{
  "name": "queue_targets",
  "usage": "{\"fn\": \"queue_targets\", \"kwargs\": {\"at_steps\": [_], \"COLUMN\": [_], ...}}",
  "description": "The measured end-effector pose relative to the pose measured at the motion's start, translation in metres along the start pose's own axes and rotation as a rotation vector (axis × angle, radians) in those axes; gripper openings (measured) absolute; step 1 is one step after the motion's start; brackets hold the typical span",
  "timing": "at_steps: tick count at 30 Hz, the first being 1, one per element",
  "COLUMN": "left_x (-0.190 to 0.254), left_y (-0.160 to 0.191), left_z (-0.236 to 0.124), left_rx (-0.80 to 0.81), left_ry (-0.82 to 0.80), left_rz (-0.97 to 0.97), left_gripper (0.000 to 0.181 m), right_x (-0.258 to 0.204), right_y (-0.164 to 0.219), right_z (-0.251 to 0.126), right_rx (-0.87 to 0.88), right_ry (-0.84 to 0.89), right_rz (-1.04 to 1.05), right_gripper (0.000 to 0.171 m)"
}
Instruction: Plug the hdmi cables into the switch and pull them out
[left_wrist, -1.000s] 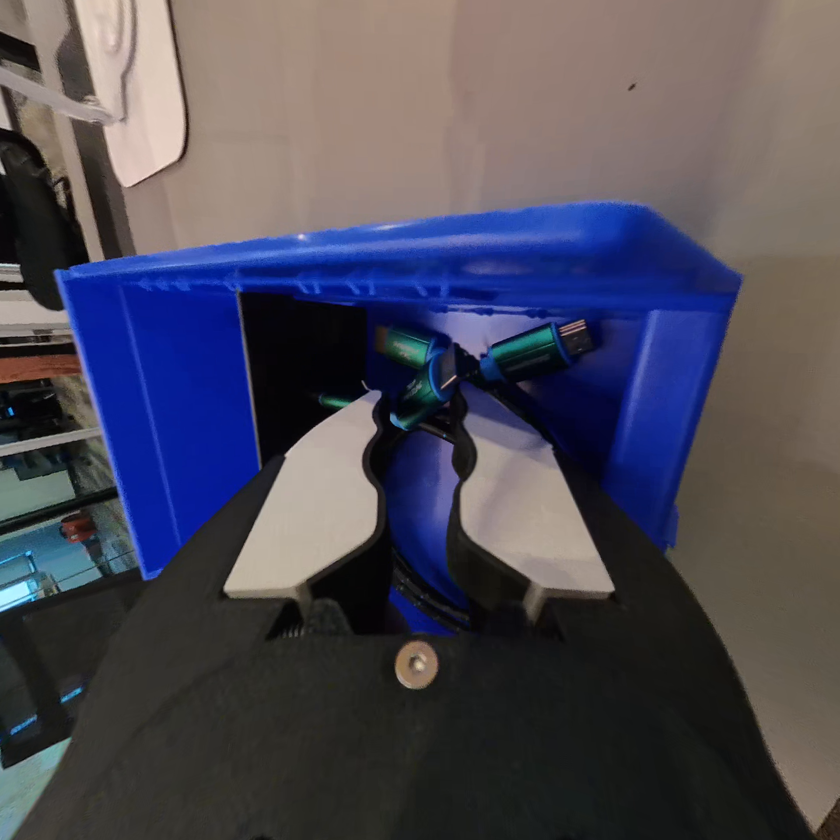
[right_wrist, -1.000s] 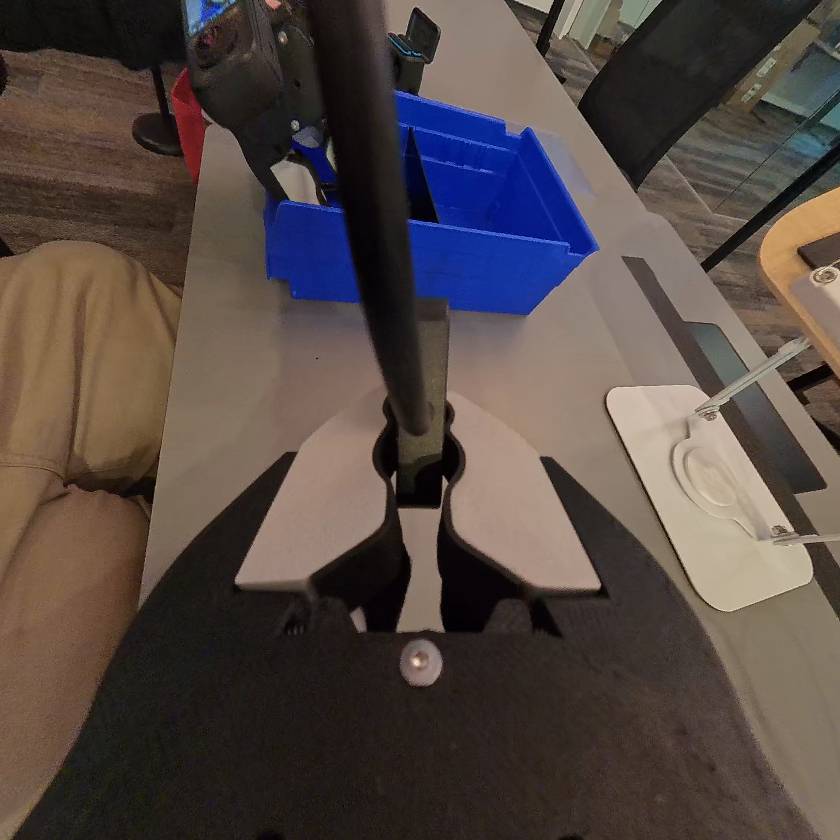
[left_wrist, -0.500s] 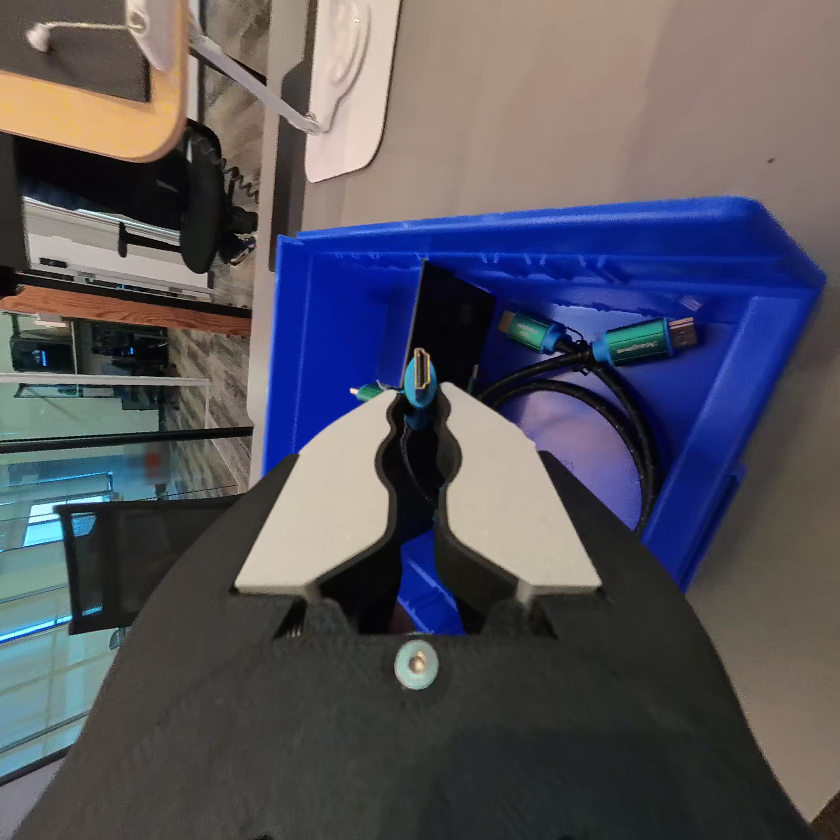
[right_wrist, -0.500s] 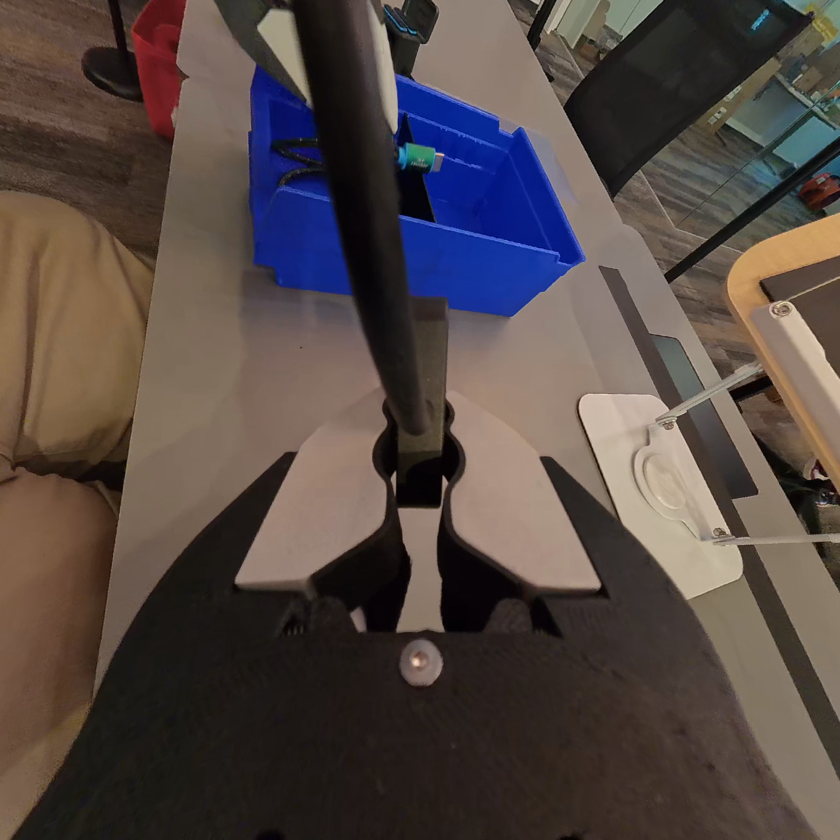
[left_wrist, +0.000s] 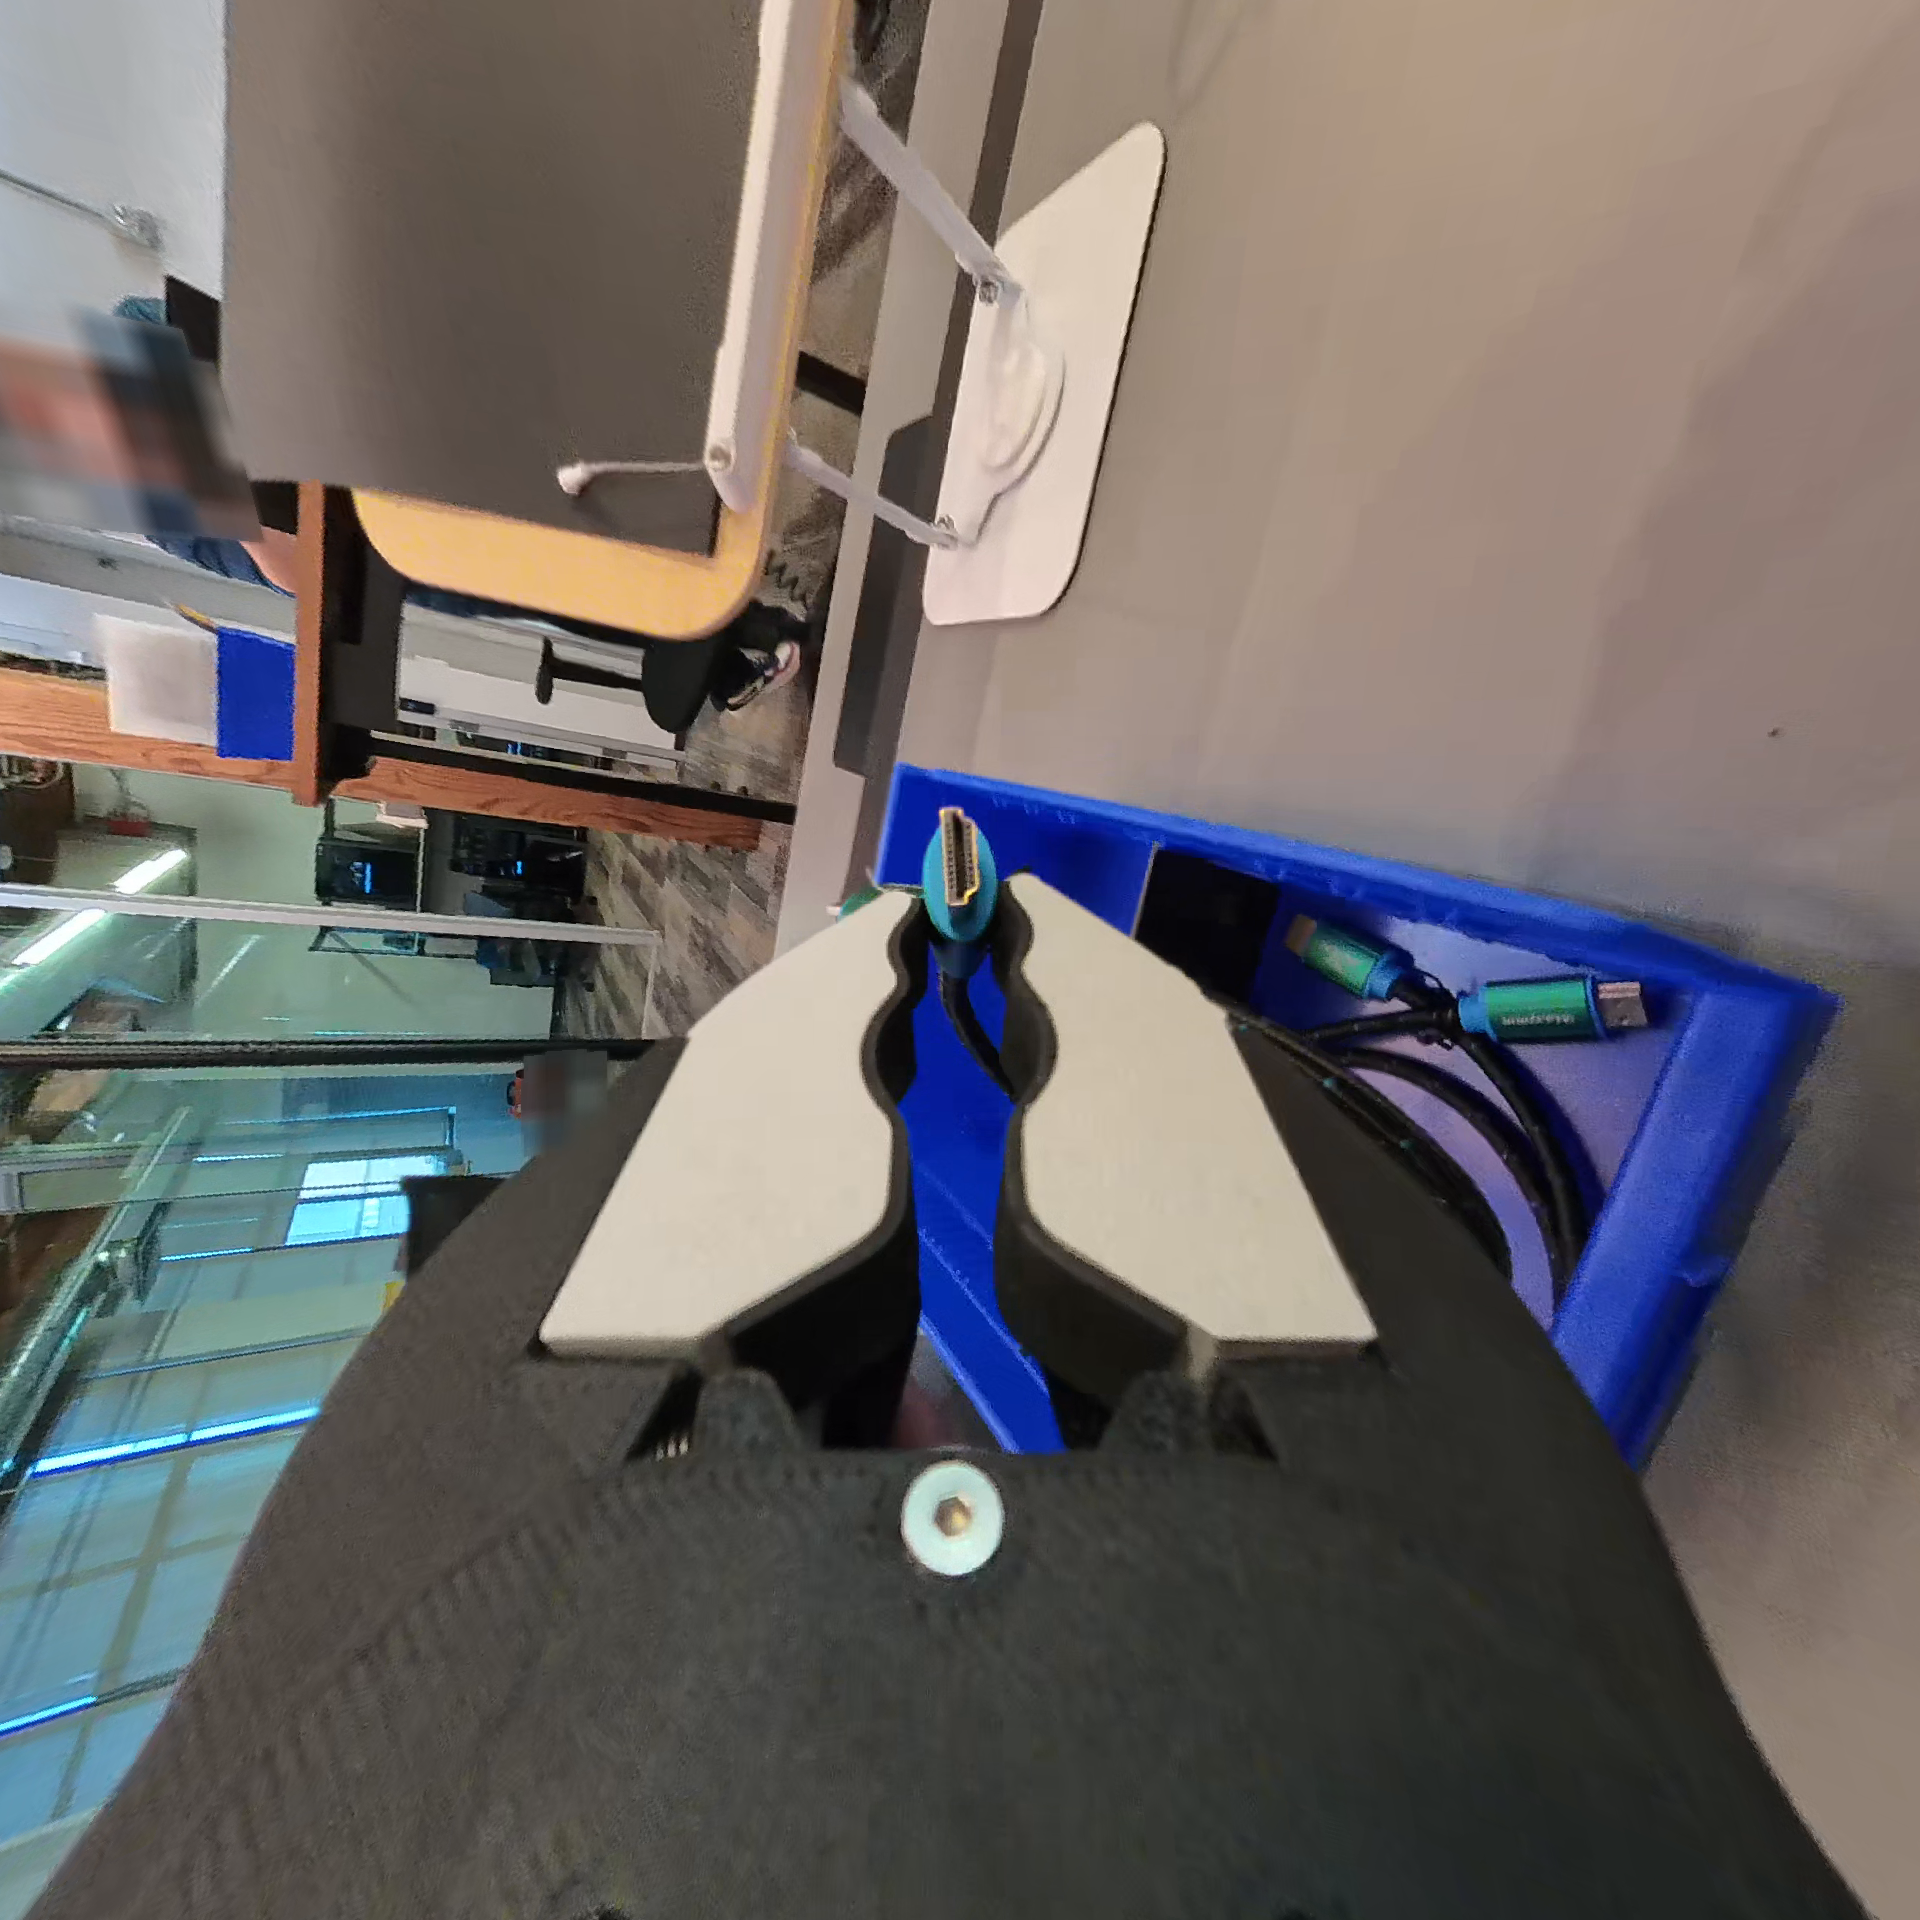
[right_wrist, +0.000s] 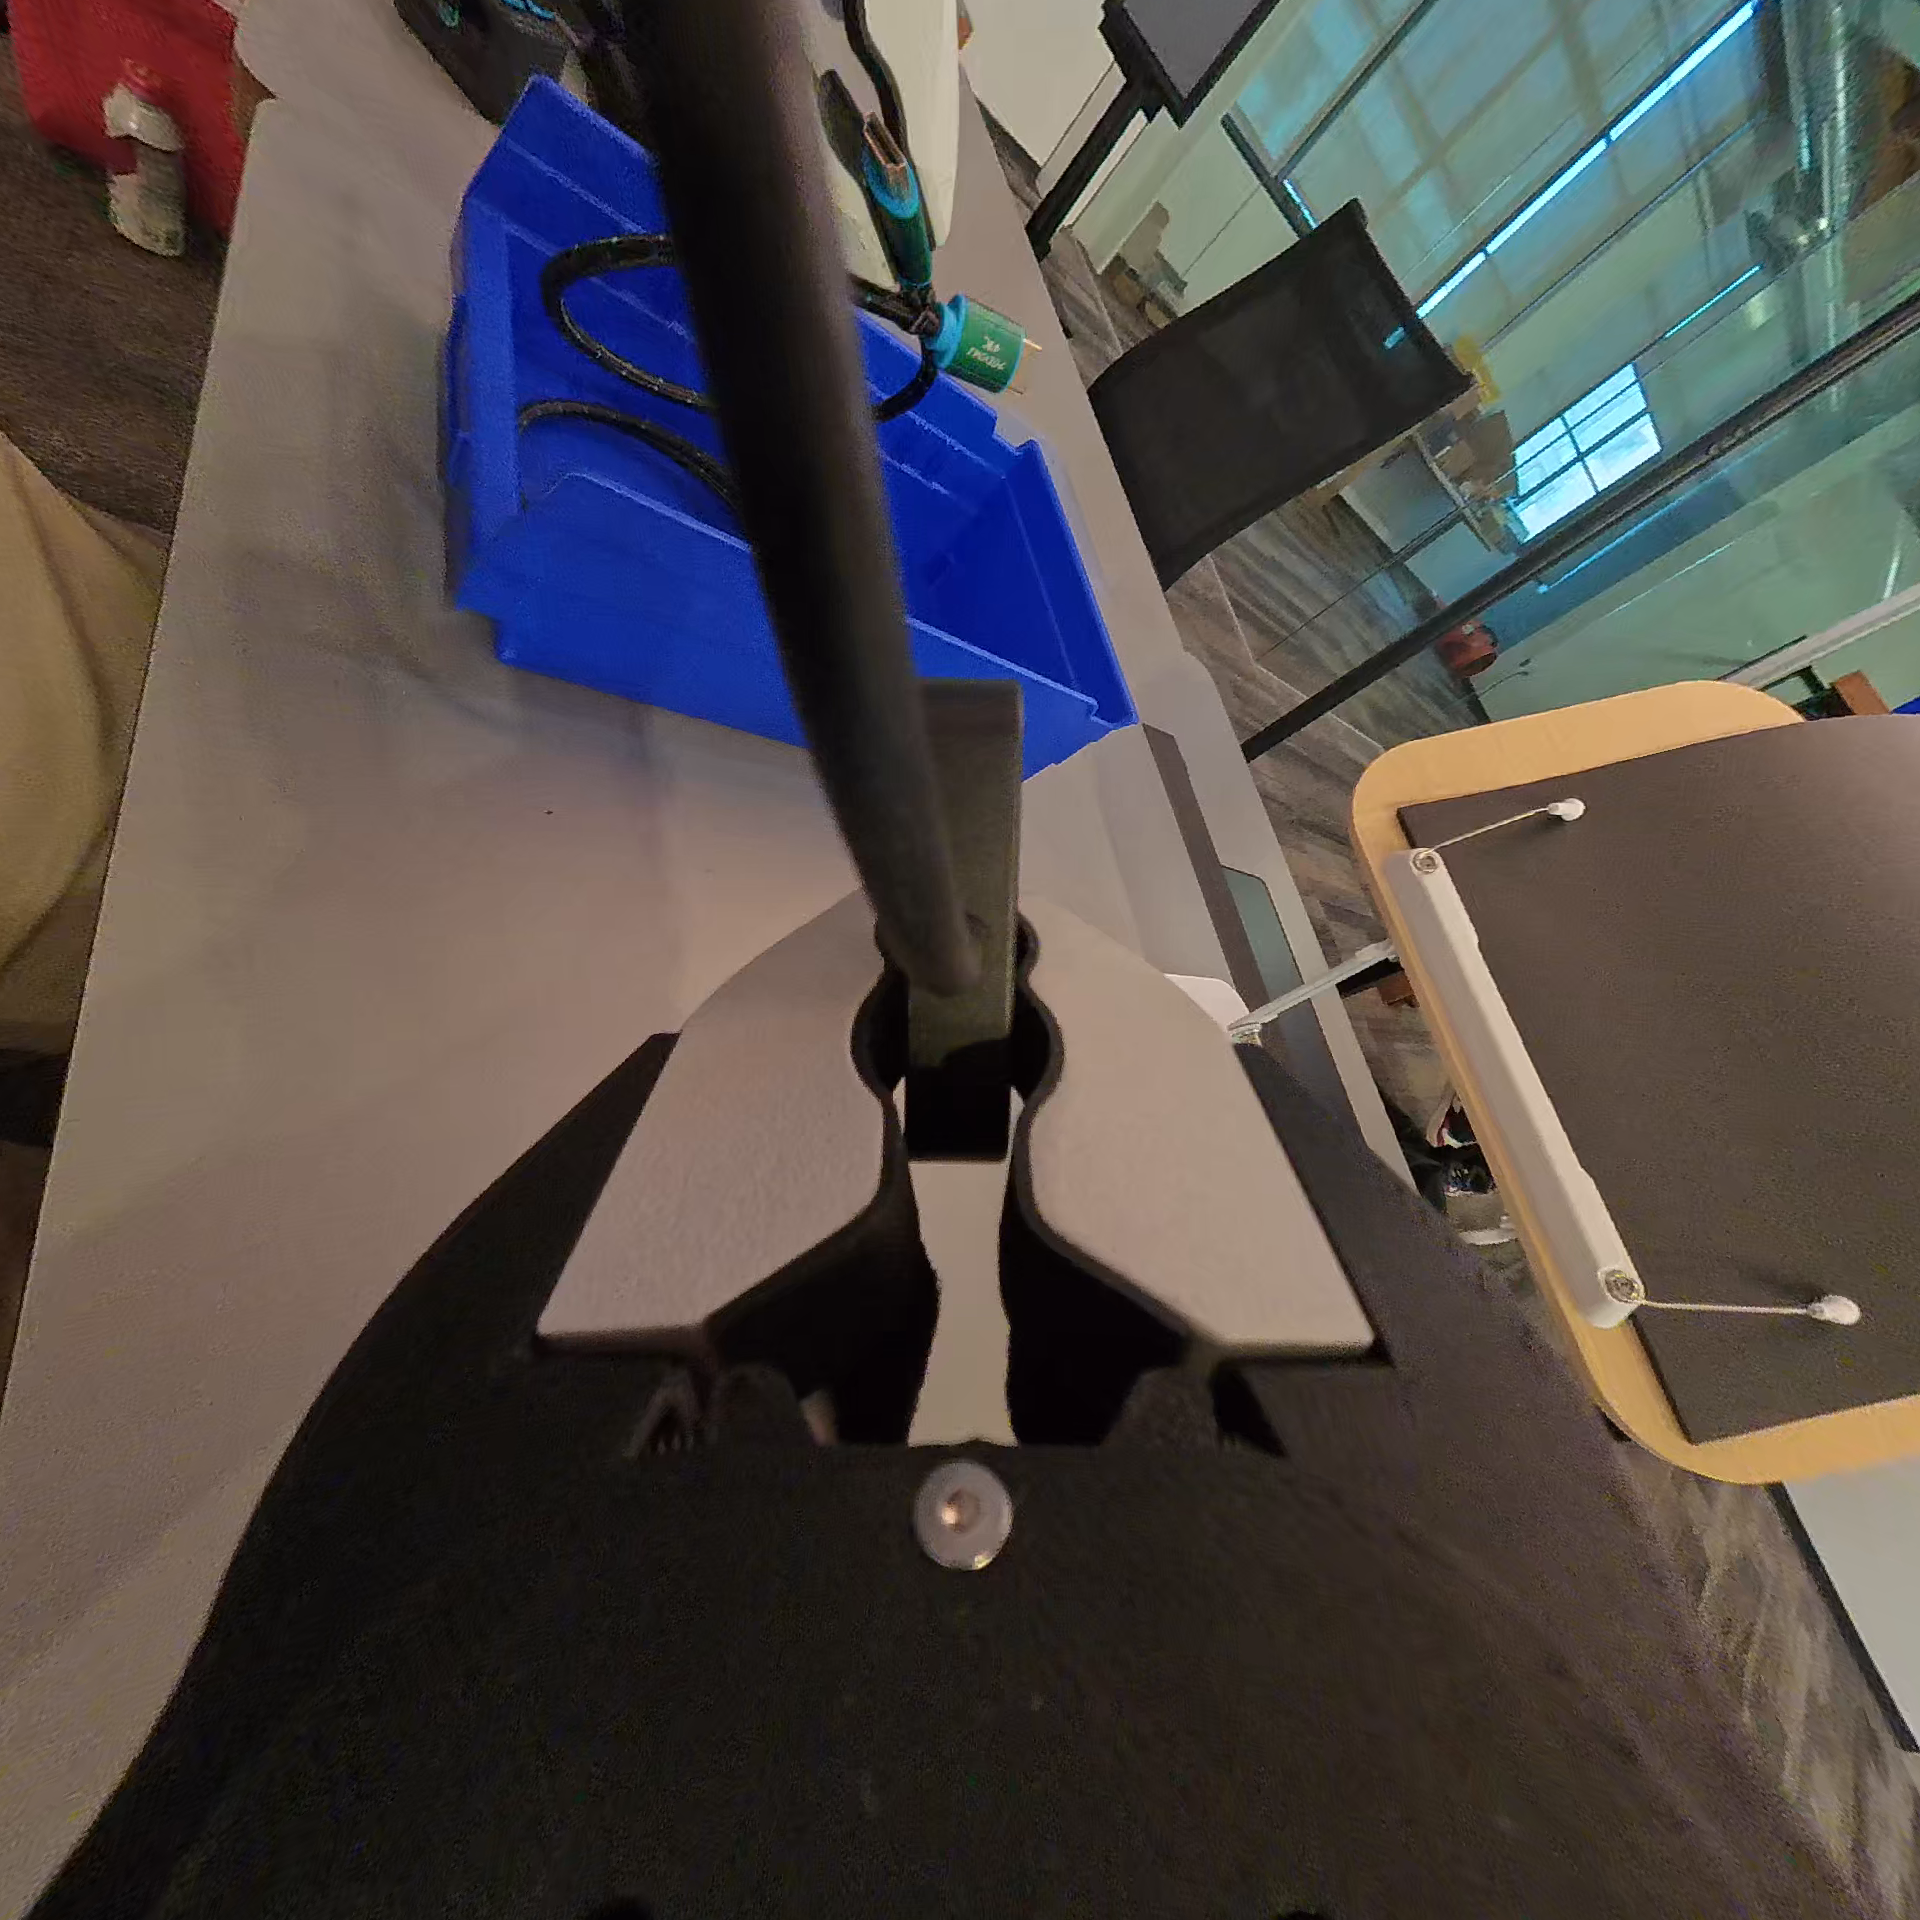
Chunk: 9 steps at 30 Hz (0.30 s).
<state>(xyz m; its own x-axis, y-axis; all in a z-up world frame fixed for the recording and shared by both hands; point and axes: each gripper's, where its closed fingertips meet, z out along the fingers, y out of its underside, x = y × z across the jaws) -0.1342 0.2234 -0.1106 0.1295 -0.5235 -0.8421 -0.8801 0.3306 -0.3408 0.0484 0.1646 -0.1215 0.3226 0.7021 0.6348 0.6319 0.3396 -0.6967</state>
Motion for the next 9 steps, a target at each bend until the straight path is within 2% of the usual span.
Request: {"fn": "queue_targets", "kwargs": {"at_steps": [1,9], "left_x": [-0.002,0.003], "left_y": [-0.007,-0.065], "left_z": [-0.001,0.012], "left_rx": [0.004,0.07], "left_ry": [-0.014,0.007], "left_rz": [0.014,0.026], "left_gripper": [0.012,0.012], "right_x": [0.0,0.006], "right_y": [0.0,0.004], "right_z": [-0.002,-0.016], "right_rx": [0.001,-0.024], "right_ry": [0.006,0.053], "right_rz": [-0.002,-0.001], "right_gripper": [0.013,0.013]}}
